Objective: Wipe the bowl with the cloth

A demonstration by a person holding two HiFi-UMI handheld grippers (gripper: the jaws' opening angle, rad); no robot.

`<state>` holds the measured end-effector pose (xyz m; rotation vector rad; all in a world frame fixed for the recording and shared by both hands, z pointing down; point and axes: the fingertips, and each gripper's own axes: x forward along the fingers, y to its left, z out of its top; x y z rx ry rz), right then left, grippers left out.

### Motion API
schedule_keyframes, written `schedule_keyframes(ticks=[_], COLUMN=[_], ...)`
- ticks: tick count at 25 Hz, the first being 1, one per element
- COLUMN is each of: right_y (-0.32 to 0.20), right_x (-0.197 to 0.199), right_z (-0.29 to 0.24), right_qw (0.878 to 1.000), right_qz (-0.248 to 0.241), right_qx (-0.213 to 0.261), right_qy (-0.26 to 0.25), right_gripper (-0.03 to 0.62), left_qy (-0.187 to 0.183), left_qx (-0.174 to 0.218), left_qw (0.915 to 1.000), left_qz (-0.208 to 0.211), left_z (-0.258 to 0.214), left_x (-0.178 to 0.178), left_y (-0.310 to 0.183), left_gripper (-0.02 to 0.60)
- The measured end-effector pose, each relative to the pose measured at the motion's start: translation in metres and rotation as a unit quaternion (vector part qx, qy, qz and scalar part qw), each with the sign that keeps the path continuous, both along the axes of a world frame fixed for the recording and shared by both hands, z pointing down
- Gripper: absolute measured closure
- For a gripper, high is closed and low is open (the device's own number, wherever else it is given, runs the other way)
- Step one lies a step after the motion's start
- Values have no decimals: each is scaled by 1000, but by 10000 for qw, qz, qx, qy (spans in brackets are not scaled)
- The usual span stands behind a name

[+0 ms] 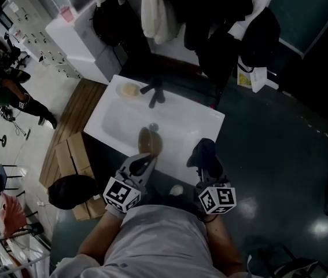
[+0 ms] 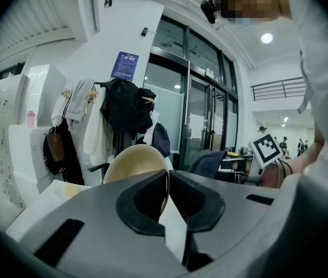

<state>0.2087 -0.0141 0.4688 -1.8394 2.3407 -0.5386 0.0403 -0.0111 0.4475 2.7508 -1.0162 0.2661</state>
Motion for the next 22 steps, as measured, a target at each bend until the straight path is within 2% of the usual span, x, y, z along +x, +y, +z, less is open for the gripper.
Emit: schedule_keyframes(ticks=[11,16,22], right_y=[-14,-24,-43], right_x=[4,7,-7], right_z=[4,-3,-27], right_qw=[9997,9989,9970], right_qz=[53,210,105], right_qx=[-114,-71,145], right_qy=[216,416,753], right_gripper=[499,499,499], left_qy=[-127,-221,-189], left_qx=[71,168,122], left_qw=[9997,9980,9941], left_qz=[217,568,1058], left_z=[10,14,12], left_x=[9,13,20], left_y=[-28,-47,-73], left_gripper=[560,560,560])
